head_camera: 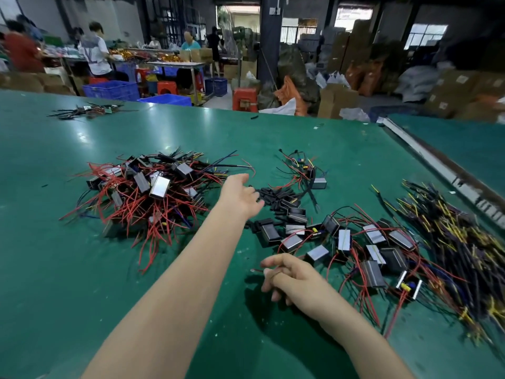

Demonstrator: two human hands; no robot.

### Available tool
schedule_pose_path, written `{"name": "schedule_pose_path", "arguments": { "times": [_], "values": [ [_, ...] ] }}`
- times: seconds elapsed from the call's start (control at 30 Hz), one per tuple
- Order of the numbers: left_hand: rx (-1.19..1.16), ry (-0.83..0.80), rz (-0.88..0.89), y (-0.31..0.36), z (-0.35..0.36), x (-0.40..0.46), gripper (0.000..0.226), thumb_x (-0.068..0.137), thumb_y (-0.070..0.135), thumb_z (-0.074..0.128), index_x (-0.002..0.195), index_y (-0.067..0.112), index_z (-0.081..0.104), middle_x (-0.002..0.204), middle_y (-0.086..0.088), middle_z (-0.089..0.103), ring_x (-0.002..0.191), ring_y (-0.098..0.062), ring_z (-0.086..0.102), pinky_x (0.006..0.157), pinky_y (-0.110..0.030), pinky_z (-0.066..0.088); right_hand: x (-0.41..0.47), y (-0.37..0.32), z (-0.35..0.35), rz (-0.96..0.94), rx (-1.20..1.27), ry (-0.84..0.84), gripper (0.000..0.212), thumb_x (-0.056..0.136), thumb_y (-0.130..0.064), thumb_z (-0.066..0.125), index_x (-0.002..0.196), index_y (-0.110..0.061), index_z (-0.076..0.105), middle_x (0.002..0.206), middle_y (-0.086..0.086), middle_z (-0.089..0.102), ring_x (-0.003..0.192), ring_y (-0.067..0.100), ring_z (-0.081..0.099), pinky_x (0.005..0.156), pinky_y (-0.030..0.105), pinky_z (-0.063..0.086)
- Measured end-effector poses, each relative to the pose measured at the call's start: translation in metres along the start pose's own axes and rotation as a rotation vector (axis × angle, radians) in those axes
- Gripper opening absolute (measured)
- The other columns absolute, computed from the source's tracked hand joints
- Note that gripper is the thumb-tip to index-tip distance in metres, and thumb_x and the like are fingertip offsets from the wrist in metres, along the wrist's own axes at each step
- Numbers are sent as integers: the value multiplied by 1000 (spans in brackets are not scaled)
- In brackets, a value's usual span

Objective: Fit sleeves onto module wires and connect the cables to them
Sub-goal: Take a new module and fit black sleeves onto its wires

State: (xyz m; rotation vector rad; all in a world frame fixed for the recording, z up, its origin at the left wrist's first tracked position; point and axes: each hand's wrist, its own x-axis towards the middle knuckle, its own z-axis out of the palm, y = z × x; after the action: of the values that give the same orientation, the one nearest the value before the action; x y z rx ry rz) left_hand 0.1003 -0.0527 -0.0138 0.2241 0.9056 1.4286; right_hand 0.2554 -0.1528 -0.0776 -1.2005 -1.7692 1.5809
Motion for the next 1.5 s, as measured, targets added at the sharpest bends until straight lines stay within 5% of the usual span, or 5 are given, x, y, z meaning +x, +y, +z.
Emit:
{"name": "schedule_pose_path", "arguments": {
  "times": [0.27, 0.67, 1.03, 1.27, 1.5],
  "values": [
    [11, -257, -26, -69, -8, -50, 24, 99, 20, 38, 112, 11, 56, 134, -10, 56, 127, -25, 49, 101, -35, 39, -2, -5, -12, 26, 186, 144, 15, 94, -2, 47, 91, -10, 59, 64, -1, 65, 52, 8, 57, 43, 20, 44],
    [-156, -442, 23, -93, -24, -59, 53, 81, 28, 54, 129, 6, 51, 127, -12, 62, 117, -27, 59, 99, -39, 44, -19, -30, -58, 24, 281, 404, 12, 94, -6, 49, 96, -15, 57, 79, 8, 60, 43, 12, 58, 40, 22, 47],
    [-116, -530, 41, -94, -30, -60, 47, 86, 35, 50, 132, 25, 52, 132, -11, 58, 123, -26, 54, 106, -41, 37, 6, -1, -71, 175, -953, 758, 46, 93, -40, 53, 126, -14, 32, 130, 12, 44, 102, 37, 59, 66, 36, 36],
    [-135, -534, 130, -82, -31, -63, 28, 87, 29, 51, 106, 31, 72, 131, -9, 60, 122, -24, 55, 107, -40, 36, -1, 3, -77, -78, -671, 916, 42, 92, -26, 53, 130, -16, 40, 124, 9, 54, 102, 31, 57, 72, 36, 41],
    [148, -478, 164, -88, -24, -67, 43, 81, 28, 54, 122, 18, 58, 124, -5, 65, 119, -19, 58, 98, -31, 44, -13, -13, -75, -443, 558, 663, 20, 92, -6, 59, 103, -22, 52, 87, 1, 65, 67, 13, 63, 51, 20, 48]
  ]
}}
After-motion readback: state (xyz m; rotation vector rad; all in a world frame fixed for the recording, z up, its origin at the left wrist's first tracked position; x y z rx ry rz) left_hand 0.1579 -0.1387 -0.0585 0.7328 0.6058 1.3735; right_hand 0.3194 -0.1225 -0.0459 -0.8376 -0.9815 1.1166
